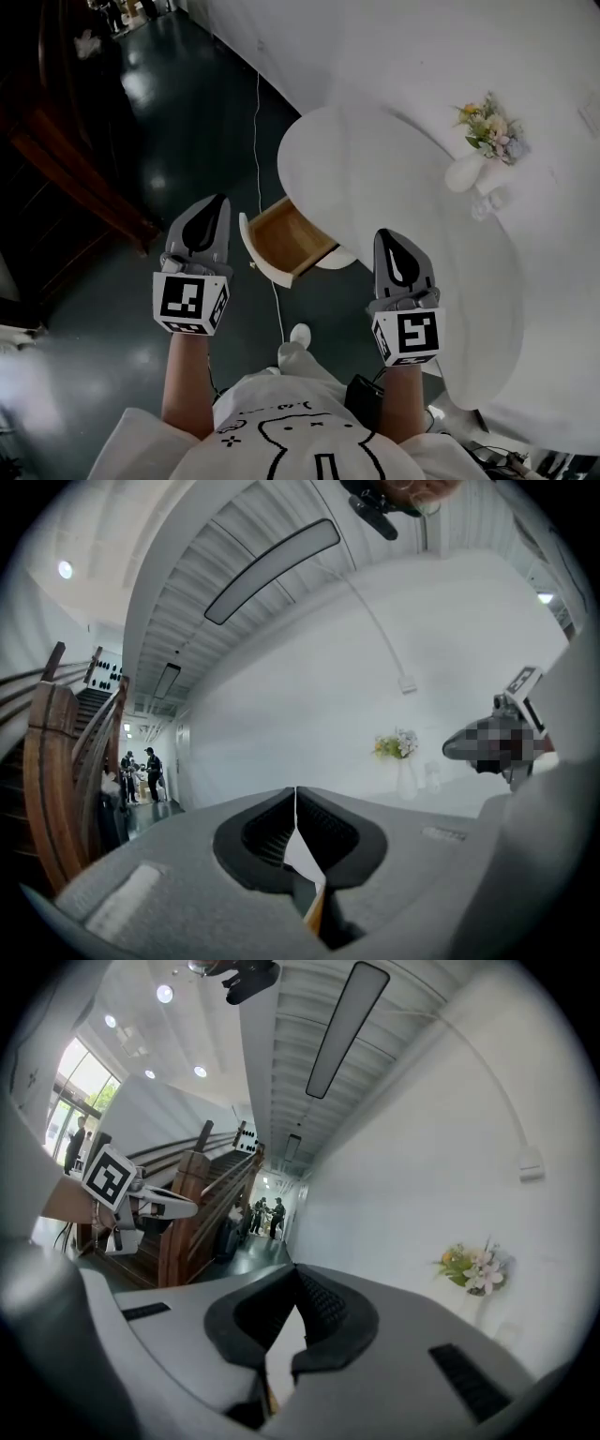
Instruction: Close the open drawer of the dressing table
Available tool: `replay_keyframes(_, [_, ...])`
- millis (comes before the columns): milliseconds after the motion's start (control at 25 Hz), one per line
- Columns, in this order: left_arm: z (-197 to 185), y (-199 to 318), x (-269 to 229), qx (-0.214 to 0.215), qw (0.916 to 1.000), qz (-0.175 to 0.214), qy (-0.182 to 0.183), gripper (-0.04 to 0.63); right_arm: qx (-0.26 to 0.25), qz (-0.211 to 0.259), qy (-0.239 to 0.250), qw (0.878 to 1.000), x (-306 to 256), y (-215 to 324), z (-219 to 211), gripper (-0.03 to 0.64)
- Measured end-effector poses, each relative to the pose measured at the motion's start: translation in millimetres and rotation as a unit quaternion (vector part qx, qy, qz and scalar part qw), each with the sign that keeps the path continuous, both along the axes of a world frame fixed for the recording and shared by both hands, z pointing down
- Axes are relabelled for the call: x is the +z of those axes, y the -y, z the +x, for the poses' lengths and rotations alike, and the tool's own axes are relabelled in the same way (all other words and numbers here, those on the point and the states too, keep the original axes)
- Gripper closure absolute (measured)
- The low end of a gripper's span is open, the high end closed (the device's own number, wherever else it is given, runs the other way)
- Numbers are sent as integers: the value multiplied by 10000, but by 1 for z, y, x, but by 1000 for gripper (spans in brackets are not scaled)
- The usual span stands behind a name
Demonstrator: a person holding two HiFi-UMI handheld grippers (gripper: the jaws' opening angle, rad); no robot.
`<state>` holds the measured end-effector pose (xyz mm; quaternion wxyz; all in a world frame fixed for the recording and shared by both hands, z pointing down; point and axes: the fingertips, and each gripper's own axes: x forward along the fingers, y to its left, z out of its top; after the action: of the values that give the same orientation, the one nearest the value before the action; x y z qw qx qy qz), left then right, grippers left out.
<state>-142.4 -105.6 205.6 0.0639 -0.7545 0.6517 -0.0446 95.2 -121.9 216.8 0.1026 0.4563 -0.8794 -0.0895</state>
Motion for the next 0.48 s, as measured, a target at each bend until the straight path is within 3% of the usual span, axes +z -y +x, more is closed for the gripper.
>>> replay_keyframes(480, [9,76,53,-305,9969,-698,172,577,-382,-750,122,9964,55,87,14,618])
